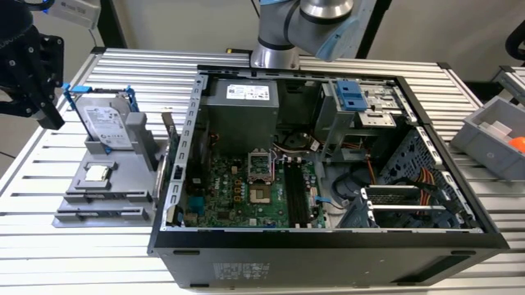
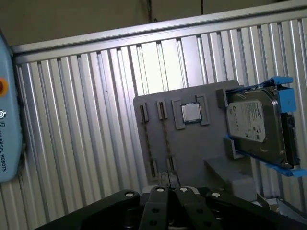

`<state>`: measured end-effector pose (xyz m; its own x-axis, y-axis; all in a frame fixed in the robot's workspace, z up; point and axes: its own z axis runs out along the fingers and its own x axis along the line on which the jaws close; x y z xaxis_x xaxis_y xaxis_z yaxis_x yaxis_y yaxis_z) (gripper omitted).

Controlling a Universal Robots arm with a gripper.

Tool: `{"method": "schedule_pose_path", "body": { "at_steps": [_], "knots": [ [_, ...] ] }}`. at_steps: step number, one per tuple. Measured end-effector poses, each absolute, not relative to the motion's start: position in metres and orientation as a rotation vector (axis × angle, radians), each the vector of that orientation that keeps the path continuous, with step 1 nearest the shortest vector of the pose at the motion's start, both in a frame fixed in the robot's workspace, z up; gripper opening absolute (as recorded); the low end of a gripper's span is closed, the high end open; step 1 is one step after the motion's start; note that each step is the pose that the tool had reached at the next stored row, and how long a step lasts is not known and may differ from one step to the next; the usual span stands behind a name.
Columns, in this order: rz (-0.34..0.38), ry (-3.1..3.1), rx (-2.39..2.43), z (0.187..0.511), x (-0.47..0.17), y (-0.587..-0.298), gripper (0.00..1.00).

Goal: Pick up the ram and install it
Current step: 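Pick up the ram and move it above insertion slot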

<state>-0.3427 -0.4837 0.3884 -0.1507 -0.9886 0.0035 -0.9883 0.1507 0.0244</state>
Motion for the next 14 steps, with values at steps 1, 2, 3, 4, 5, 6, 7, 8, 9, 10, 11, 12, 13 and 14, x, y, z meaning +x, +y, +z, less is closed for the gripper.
{"method": "schedule_pose_path", "body": {
  "at_steps": [1,2,3,4,5,6,7,8,9,10,11,12,13,14],
  "knots": [
    [-0.025,-2.357,2.048,0.3884,-0.3427,-0.4838,0.0],
    [-0.025,-2.345,2.062,0.3884,-0.3427,-0.4837,0.0],
    [-0.025,-2.333,2.076,0.3884,-0.3427,-0.4838,0.0],
    [-0.024,-2.305,2.106,0.3884,-0.3427,-0.4838,0.0],
    [-0.024,-2.293,2.119,0.3884,-0.3427,-0.4837,0.0],
    [-0.024,-2.281,2.132,0.3884,-0.3427,-0.4838,0.0],
    [-0.024,-2.267,2.147,0.3884,-0.3427,-0.4837,0.0],
    [-0.024,-2.253,2.161,0.3884,-0.3427,-0.4837,0.0],
    [-0.024,-2.238,2.176,0.3884,-0.3427,-0.4837,0.0],
    [-0.023,-2.224,2.191,0.3884,-0.3427,-0.4838,0.0],
    [-0.023,-2.21,2.205,0.3884,-0.3427,-0.4838,0.0],
    [-0.023,-2.196,2.219,0.3884,-0.3427,-0.4837,0.0],
    [-0.023,-2.182,2.232,0.3884,-0.3427,-0.4837,0.0],
    [-0.023,-2.168,2.246,0.3884,-0.3427,-0.4838,0.0]
  ]
}}
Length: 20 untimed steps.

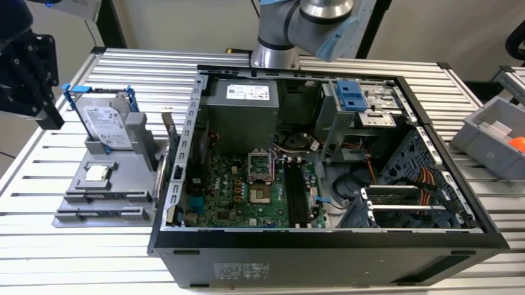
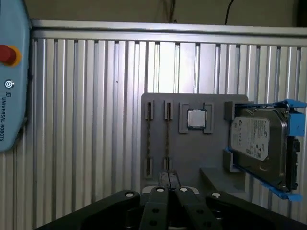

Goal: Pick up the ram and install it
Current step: 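Pick up the ram and move it above insertion slot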

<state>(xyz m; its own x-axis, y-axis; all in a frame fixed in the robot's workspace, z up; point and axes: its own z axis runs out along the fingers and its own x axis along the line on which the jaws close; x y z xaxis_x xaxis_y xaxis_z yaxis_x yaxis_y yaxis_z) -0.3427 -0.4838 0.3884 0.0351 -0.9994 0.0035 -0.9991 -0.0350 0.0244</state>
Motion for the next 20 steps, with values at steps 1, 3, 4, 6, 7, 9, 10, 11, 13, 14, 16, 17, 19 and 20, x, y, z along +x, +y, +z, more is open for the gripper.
{"method": "schedule_pose_path", "body": {
  "at_steps": [1,3,4,6,7,9,10,11,13,14,16,17,19,20],
  "knots": [
    [-0.022,-2.154,2.259,0.3884,-0.3427,-0.4838,0.0],
    [-0.022,-2.126,2.285,0.3884,-0.3427,-0.4837,0.0],
    [-0.022,-2.113,2.297,0.3884,-0.3427,-0.4837,0.0],
    [-0.022,-2.098,2.311,0.3884,-0.3427,-0.4837,0.0],
    [-0.022,-2.095,2.313,0.3884,-0.3427,-0.4837,0.0],
    [-0.022,-2.095,2.313,0.3884,-0.3427,-0.4837,0.0],
    [-0.022,-2.095,2.314,0.3884,-0.3427,-0.4837,0.0],
    [-0.023,-2.095,2.314,0.3884,-0.3428,-0.4837,0.0],
    [-0.026,-2.098,2.317,0.3884,-0.3428,-0.4836,0.0],
    [-0.027,-2.1,2.319,0.3884,-0.3428,-0.4837,0.0],
    [-0.029,-2.104,2.322,0.3884,-0.3427,-0.4837,0.0],
    [-0.032,-2.108,2.323,0.3883,-0.3427,-0.4838,0.0],
    [-0.042,-2.119,2.322,0.3884,-0.3428,-0.4837,0.0],
    [-0.046,-2.131,2.315,0.3884,-0.3429,-0.4837,0.0]
  ]
}}
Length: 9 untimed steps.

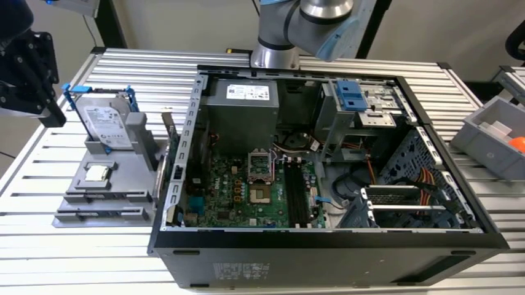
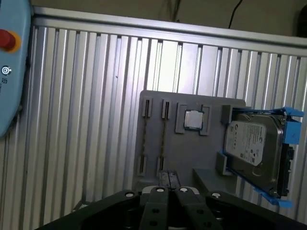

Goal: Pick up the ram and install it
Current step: 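Pick up the ram and move it above insertion slot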

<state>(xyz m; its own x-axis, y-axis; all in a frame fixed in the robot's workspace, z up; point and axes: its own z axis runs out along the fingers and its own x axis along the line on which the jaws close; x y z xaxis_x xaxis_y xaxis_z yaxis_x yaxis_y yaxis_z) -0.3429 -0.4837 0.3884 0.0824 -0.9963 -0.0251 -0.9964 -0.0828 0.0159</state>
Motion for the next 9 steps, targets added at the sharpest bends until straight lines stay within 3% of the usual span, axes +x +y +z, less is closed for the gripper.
{"method": "schedule_pose_path", "body": {
  "at_steps": [9],
  "knots": [
    [0.066,2.177,-2.244,0.3884,-0.3432,-0.484,0.0]
  ]
}}
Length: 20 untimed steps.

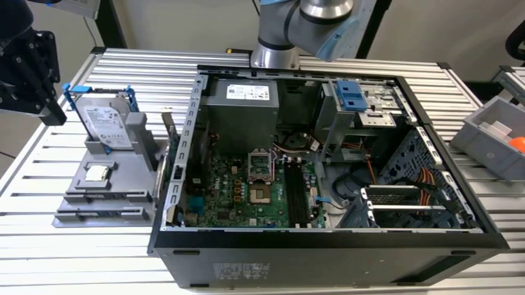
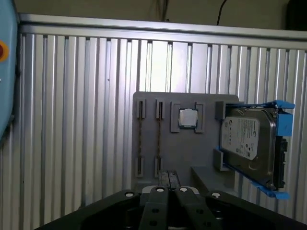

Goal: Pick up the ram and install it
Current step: 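Pick up the ram and move it above insertion slot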

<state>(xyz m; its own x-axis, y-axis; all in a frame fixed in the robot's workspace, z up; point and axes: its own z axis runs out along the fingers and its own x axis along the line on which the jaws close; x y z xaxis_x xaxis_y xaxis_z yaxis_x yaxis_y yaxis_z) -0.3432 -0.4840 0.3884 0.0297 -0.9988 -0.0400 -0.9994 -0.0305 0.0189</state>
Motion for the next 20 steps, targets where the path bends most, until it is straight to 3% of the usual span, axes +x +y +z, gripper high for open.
{"method": "schedule_pose_path", "body": {
  "at_steps": [13,14,20],
  "knots": [
    [0.066,2.177,-2.244,0.3883,-0.3432,-0.4841,0.0],
    [0.066,2.177,-2.244,0.3883,-0.3432,-0.4841,1.0],
    [0.066,2.177,-2.244,0.3883,-0.3432,-0.4841,1.0]
  ]
}}
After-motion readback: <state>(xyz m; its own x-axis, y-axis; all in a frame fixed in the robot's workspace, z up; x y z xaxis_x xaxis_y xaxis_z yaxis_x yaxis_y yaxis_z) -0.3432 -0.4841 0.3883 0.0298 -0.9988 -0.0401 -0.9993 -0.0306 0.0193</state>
